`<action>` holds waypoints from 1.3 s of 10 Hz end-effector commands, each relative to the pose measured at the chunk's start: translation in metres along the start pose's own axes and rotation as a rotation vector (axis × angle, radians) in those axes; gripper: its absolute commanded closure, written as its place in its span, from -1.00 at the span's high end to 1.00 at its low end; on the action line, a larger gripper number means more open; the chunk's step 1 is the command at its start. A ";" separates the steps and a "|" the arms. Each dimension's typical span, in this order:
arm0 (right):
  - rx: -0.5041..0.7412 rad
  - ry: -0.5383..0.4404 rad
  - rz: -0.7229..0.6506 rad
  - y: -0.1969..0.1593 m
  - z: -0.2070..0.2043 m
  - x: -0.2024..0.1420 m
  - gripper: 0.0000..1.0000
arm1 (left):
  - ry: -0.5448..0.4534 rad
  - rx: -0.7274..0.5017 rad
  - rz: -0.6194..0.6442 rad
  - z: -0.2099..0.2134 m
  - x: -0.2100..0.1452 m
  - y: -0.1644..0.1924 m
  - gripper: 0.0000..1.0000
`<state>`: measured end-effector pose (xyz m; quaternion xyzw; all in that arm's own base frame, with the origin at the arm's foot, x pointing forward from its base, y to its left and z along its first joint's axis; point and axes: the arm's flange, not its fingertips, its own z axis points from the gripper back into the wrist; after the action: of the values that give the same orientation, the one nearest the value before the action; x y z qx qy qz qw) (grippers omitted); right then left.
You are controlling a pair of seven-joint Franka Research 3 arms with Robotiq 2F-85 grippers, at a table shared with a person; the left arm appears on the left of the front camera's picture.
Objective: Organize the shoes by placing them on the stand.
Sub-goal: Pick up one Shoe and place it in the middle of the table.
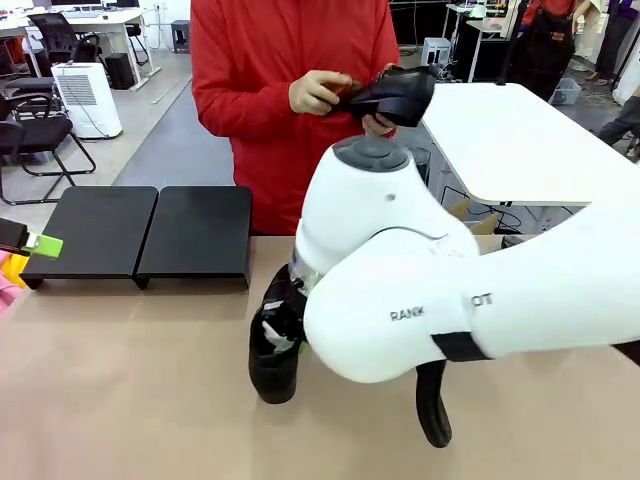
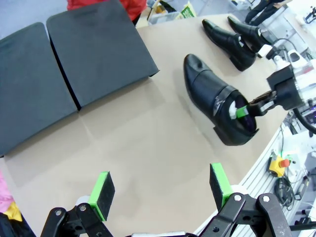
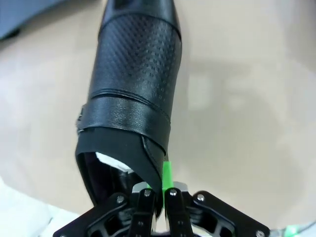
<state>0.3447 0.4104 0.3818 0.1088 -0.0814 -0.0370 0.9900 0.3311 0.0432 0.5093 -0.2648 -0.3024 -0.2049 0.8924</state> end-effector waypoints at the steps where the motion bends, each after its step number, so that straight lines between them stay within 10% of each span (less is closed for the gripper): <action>1: 0.011 -0.006 0.038 0.020 -0.011 0.009 -1.00 | -0.010 -0.019 -0.009 0.000 0.001 0.001 1.00; 4: 0.002 0.027 0.040 0.029 -0.042 0.005 -0.93 | -0.010 -0.019 -0.009 0.000 0.001 0.001 1.00; 10: -0.019 0.082 -0.073 0.010 -0.034 0.011 1.00 | -0.010 -0.019 -0.009 0.000 0.001 0.001 1.00; 13: 0.077 0.147 -0.135 -0.011 0.007 0.014 1.00 | -0.010 -0.019 -0.009 0.000 0.001 0.001 1.00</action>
<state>0.3617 0.4194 0.3759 0.1344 -0.0221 -0.0829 0.9872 0.3310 0.0432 0.5093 -0.2649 -0.3023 -0.2050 0.8924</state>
